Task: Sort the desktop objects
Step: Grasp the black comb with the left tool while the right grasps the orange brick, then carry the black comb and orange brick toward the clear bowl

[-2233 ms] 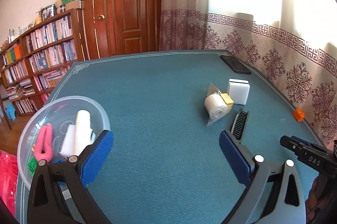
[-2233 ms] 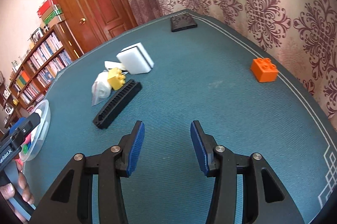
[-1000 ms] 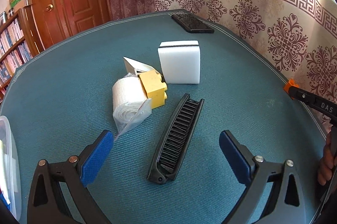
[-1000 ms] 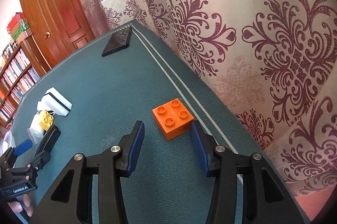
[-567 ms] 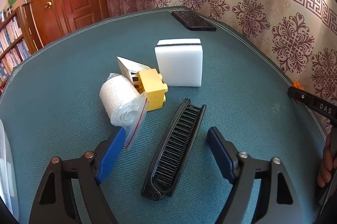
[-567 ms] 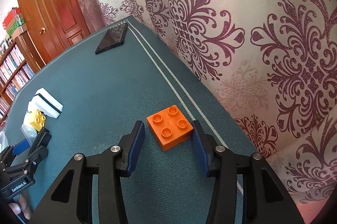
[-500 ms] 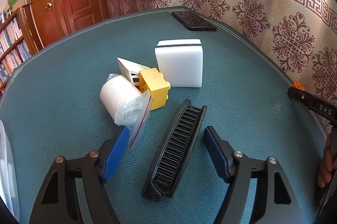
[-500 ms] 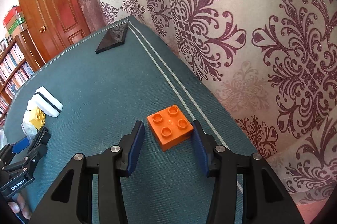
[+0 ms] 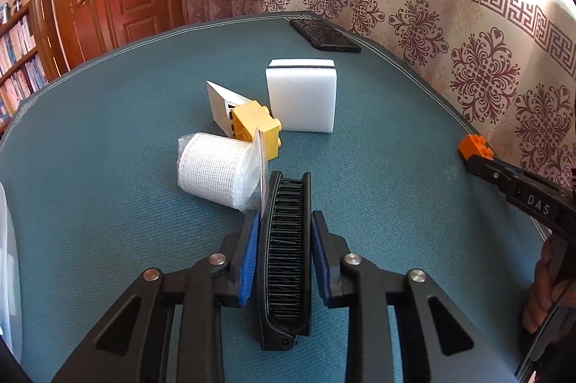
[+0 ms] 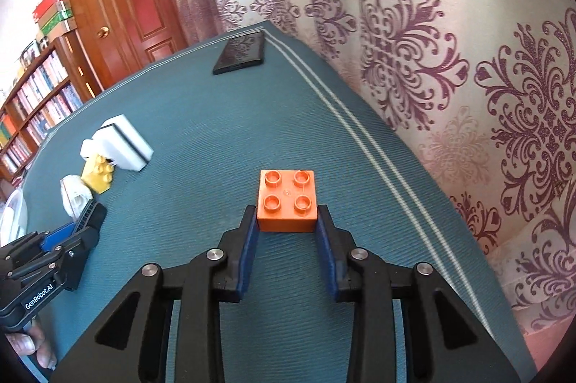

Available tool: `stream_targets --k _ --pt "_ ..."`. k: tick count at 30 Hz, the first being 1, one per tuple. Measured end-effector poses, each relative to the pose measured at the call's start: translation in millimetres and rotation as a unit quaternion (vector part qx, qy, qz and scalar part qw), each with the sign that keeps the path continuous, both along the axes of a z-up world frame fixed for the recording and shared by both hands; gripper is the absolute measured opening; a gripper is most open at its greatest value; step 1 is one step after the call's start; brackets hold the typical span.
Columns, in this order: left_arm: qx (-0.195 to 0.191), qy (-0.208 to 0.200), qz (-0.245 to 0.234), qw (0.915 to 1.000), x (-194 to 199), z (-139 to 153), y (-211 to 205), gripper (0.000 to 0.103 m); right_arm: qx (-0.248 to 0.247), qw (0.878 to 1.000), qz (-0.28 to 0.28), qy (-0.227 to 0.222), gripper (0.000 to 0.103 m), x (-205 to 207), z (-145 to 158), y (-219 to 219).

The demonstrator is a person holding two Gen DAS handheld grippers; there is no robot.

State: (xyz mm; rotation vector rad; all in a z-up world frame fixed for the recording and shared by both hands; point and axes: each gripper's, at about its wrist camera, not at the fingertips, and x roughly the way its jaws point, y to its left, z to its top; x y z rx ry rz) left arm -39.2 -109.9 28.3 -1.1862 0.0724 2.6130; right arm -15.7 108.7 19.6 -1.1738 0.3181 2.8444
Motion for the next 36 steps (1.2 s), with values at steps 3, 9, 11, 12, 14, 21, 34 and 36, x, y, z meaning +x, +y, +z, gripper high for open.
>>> stream_targets --k 3,9,11,12,14,21,34,36 --pt "0.011 -0.003 0.005 0.9999 9 1 -7 0.031 -0.005 1.0 0.009 -0.003 0.034 3 -1 -8" --pt "0.022 0.0 0.018 0.9996 23 4 -23 0.031 -0.012 1.0 0.023 -0.004 0.034 10 0 -23" --pt "0.025 0.005 0.024 0.9994 27 7 -28 0.031 -0.014 0.999 0.029 -0.002 0.034 14 1 -30" --pt "0.026 0.008 0.027 0.9993 29 9 -31 0.031 -0.015 0.999 0.031 -0.001 0.034 15 3 -33" --pt "0.029 0.015 0.035 0.9988 32 13 -38 0.031 -0.021 0.999 0.038 0.002 0.034 18 7 -39" --pt "0.039 0.04 0.065 0.9963 44 27 -66 0.03 -0.03 0.997 0.071 0.019 0.034 22 24 -71" --pt "0.082 0.042 0.08 0.9926 64 40 -116 0.03 -0.03 0.99 0.132 0.034 0.034 24 43 -143" --pt "0.085 0.039 0.082 0.9922 67 38 -118 0.03 -0.03 0.99 0.136 0.033 0.034 25 43 -147"
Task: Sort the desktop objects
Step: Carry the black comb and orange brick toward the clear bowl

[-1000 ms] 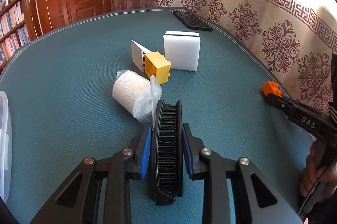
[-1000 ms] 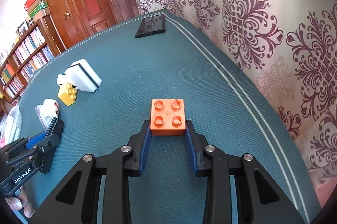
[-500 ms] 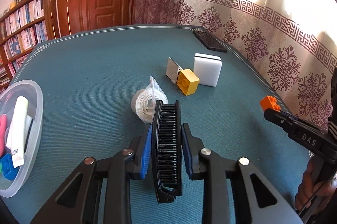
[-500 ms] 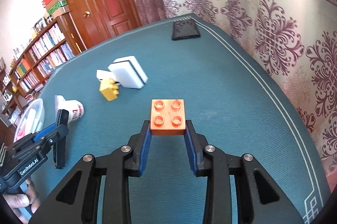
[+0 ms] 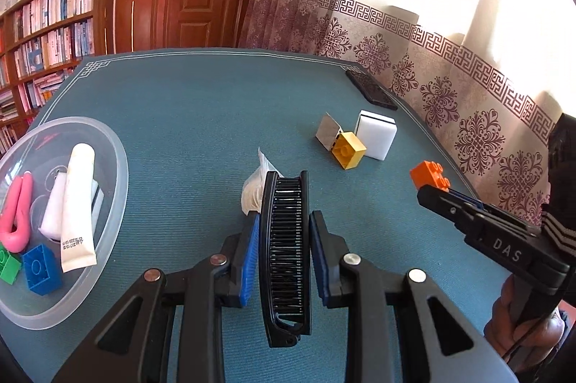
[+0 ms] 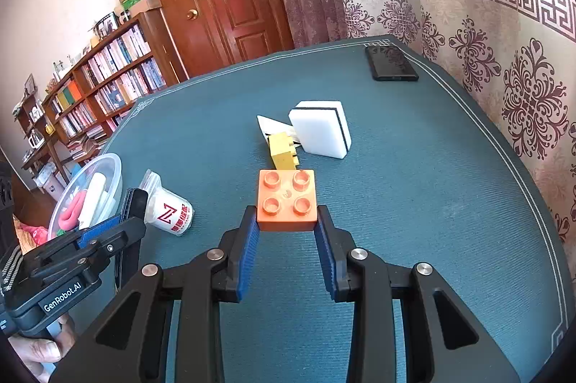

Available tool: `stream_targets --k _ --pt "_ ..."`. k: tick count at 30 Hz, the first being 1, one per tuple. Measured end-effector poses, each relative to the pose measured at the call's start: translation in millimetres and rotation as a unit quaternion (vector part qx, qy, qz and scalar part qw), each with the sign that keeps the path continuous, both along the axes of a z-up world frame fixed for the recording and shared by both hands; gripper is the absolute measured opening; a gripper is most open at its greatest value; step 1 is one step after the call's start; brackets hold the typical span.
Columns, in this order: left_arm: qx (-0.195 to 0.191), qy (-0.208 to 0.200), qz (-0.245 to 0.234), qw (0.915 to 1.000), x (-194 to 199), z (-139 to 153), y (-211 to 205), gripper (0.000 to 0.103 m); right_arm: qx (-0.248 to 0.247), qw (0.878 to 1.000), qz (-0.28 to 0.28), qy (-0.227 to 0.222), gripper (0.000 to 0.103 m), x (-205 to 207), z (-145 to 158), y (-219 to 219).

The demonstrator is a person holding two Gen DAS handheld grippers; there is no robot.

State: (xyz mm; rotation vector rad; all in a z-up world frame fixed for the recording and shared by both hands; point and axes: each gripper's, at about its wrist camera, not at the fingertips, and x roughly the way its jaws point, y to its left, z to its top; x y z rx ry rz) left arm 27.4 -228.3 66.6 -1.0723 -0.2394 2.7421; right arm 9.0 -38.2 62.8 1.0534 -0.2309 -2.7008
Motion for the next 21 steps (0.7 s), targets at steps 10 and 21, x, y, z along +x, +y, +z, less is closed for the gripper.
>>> stream_targets --k 10,21 --pt "0.0 -0.026 -0.012 0.9996 20 -21 4 0.031 -0.007 1.0 -0.005 -0.009 0.034 8 -8 4" --pt "-0.015 -0.052 0.004 0.9985 36 -42 3 0.057 -0.019 1.0 -0.001 -0.02 0.034 15 -21 12"
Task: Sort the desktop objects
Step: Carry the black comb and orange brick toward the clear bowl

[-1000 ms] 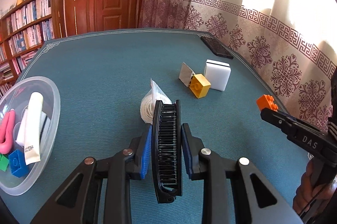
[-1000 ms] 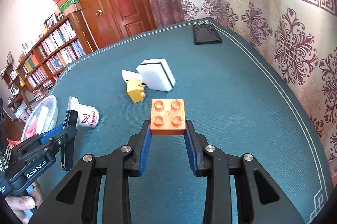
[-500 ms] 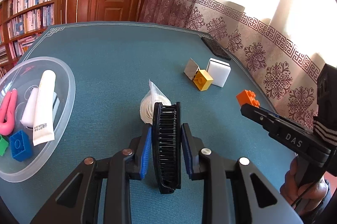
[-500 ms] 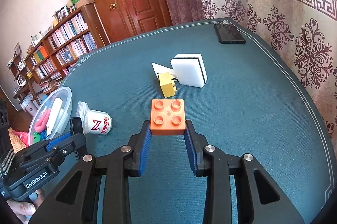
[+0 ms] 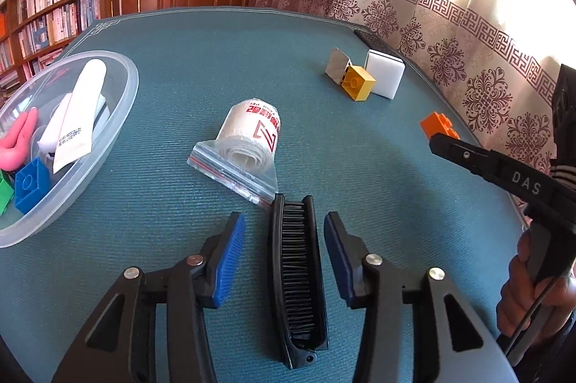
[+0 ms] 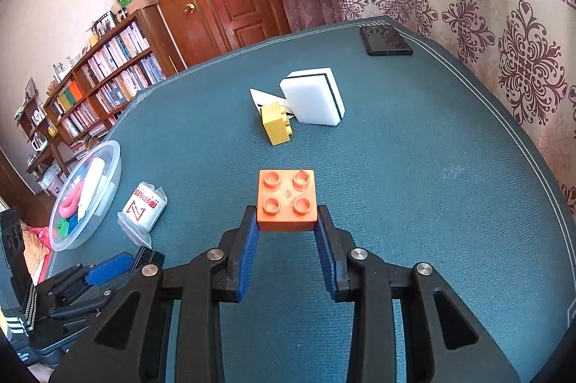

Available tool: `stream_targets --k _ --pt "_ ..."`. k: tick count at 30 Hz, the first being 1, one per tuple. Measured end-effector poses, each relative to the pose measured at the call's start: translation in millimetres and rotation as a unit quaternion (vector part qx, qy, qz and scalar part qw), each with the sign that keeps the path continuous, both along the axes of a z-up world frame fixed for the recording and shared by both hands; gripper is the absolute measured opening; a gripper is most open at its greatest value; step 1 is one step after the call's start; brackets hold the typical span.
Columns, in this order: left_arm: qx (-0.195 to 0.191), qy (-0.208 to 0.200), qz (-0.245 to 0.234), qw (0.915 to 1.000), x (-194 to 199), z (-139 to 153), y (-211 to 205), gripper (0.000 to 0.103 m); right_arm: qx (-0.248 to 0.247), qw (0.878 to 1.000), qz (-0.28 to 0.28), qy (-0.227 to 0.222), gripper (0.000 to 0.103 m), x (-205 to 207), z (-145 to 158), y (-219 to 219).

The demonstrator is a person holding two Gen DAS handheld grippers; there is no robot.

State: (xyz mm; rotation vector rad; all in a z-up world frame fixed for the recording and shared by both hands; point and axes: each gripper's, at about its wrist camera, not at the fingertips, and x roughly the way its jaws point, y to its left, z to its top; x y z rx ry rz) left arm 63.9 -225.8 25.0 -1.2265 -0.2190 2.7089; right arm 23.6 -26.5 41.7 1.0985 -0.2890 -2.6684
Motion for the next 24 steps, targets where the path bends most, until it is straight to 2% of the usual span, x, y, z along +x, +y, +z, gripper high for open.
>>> stream_targets --k 3,8,11,18,24 --pt "-0.01 0.004 0.005 0.9999 7 1 0 0.063 -0.005 1.0 0.002 0.0 0.034 2 -1 0" --pt "-0.023 -0.003 -0.002 0.9997 16 -3 3 0.062 -0.007 1.0 0.009 0.001 0.034 4 -3 -2" --pt "-0.024 -0.005 -0.01 0.9997 15 -4 6 0.032 -0.009 1.0 0.012 0.0 0.034 7 -5 -3" --pt "-0.024 0.005 -0.018 0.9995 20 -1 7 0.03 -0.01 1.0 0.016 0.006 0.034 11 -1 -6" --pt "-0.023 0.027 0.002 0.9994 26 9 -5 0.029 -0.009 0.999 0.036 0.015 0.034 12 8 -25"
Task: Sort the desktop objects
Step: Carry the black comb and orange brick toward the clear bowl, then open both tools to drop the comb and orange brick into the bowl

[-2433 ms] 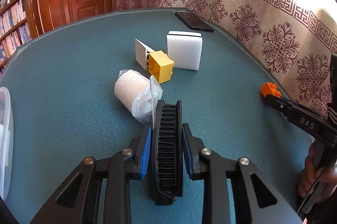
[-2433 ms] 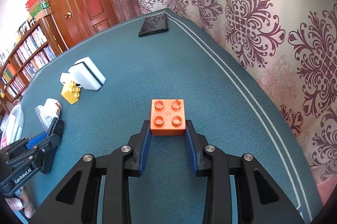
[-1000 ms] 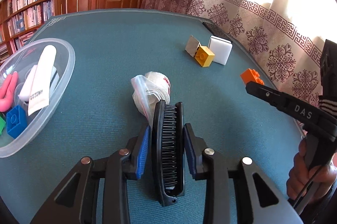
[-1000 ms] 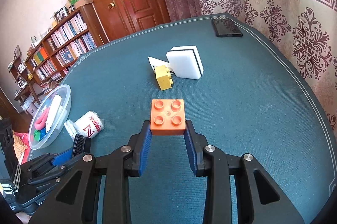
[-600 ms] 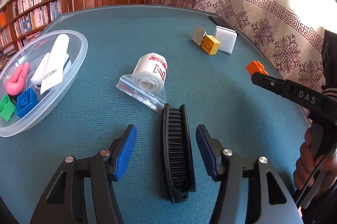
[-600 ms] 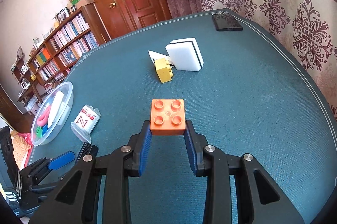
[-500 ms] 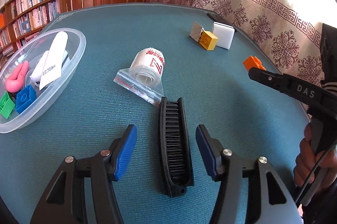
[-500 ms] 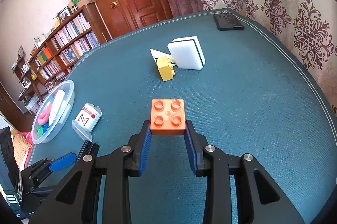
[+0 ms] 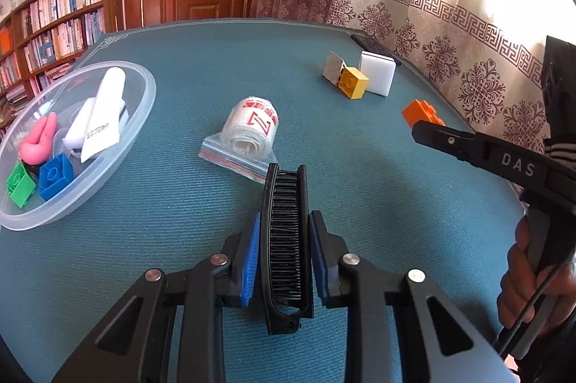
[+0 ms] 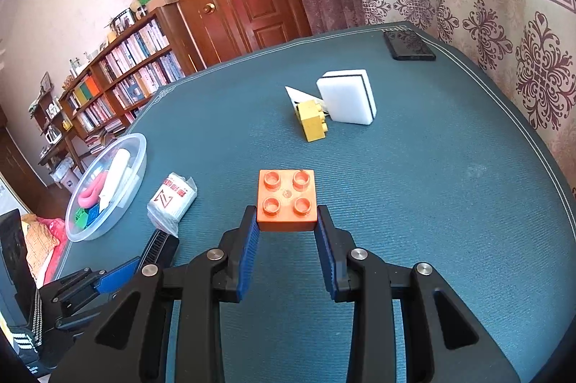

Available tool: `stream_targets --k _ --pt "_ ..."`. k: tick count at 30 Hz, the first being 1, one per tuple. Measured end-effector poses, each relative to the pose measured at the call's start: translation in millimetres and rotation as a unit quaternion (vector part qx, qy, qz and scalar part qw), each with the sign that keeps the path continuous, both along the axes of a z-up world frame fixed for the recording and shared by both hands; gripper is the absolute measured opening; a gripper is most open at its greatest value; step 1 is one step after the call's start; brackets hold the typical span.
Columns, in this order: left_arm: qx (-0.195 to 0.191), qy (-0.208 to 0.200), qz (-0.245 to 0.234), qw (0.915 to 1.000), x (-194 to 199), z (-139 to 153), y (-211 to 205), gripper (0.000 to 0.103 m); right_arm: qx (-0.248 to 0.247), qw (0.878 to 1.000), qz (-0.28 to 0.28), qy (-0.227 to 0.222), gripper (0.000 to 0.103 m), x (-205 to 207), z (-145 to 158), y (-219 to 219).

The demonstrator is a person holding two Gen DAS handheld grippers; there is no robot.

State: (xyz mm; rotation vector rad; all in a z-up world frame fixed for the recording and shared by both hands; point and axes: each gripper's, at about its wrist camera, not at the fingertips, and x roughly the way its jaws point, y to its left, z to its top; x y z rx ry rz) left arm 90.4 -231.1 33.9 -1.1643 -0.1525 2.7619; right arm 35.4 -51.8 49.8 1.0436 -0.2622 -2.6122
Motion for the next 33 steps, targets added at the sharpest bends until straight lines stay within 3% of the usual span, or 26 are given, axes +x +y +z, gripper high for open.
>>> stream_targets --k 16,33 --pt "0.015 0.079 0.112 0.9905 7 43 -102 0.029 0.01 0.995 0.094 0.022 0.034 -16 27 -112" --pt "0.033 0.082 0.177 0.9803 -15 30 -182 0.03 0.045 0.989 0.141 0.016 0.034 -50 18 -216"
